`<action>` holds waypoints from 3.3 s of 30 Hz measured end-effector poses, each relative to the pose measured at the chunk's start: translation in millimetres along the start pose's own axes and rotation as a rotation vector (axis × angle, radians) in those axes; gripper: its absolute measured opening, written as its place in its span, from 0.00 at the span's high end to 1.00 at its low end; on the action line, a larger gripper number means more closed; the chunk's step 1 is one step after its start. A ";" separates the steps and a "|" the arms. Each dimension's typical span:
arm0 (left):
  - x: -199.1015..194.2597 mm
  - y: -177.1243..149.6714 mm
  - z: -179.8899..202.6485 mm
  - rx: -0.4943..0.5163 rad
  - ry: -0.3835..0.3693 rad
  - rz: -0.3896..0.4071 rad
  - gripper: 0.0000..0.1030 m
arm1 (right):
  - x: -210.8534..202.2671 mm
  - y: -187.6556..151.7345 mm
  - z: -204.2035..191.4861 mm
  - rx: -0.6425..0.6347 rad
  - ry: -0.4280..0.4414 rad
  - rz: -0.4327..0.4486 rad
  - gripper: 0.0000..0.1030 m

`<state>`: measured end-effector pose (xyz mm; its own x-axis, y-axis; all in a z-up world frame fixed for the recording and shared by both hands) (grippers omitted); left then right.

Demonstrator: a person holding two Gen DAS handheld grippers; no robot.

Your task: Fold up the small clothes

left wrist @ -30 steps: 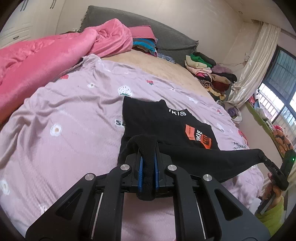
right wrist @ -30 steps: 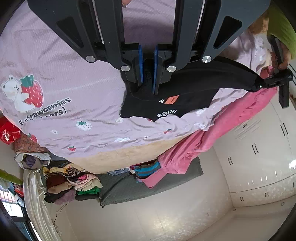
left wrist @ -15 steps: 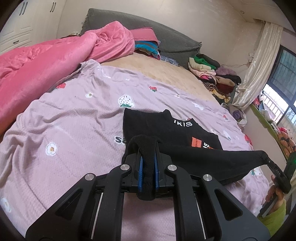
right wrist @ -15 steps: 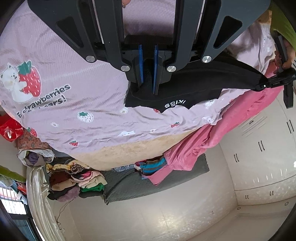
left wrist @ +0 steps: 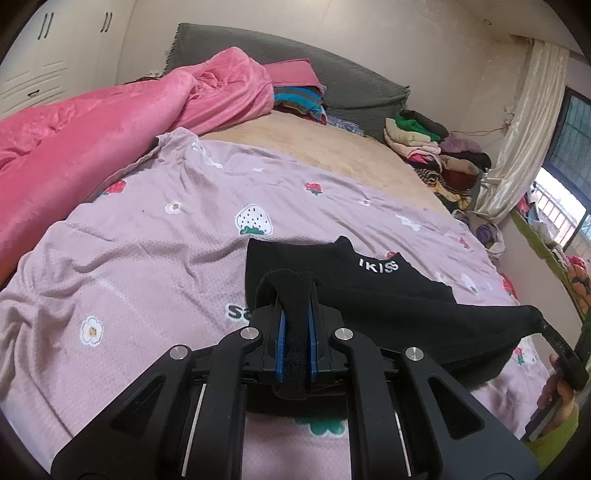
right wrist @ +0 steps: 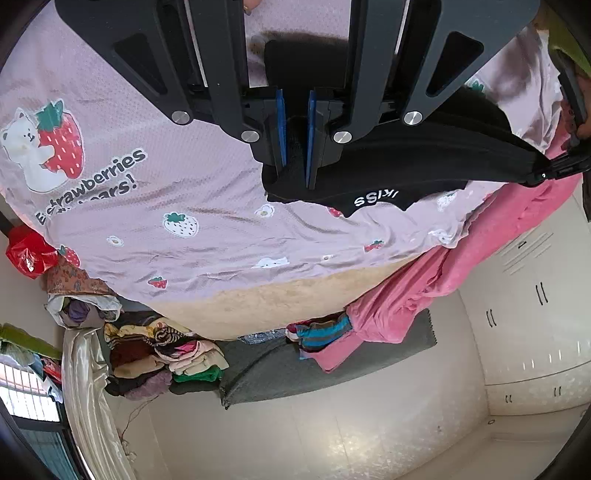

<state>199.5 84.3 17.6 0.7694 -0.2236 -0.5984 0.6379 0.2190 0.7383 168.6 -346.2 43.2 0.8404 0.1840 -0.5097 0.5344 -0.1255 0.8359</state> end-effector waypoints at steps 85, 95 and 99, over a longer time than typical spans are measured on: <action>120.0 -61.0 35.5 0.275 0.071 -0.165 0.77 | 170.1 -65.9 -72.5 -0.258 -0.065 -0.347 0.85; 129.5 -18.0 20.9 0.206 0.045 -0.044 0.69 | 202.2 -30.5 -56.6 -0.189 -0.103 -0.311 0.85; 115.4 1.6 3.6 0.144 0.035 0.054 0.66 | 209.5 -19.3 -42.2 -0.161 -0.141 -0.286 0.85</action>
<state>289.2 55.5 -49.2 0.8045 -0.1812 -0.5656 0.5863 0.0908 0.8050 330.5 -264.1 -71.1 0.6690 0.0519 -0.7415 0.7383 0.0686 0.6709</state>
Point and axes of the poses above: each gripper's, at about its wrist camera, not at the fingertips, and x roughly the way its jaws point, z to its right, y to its top, the point moved 7 cm from there along x, roughly the way its jaws point
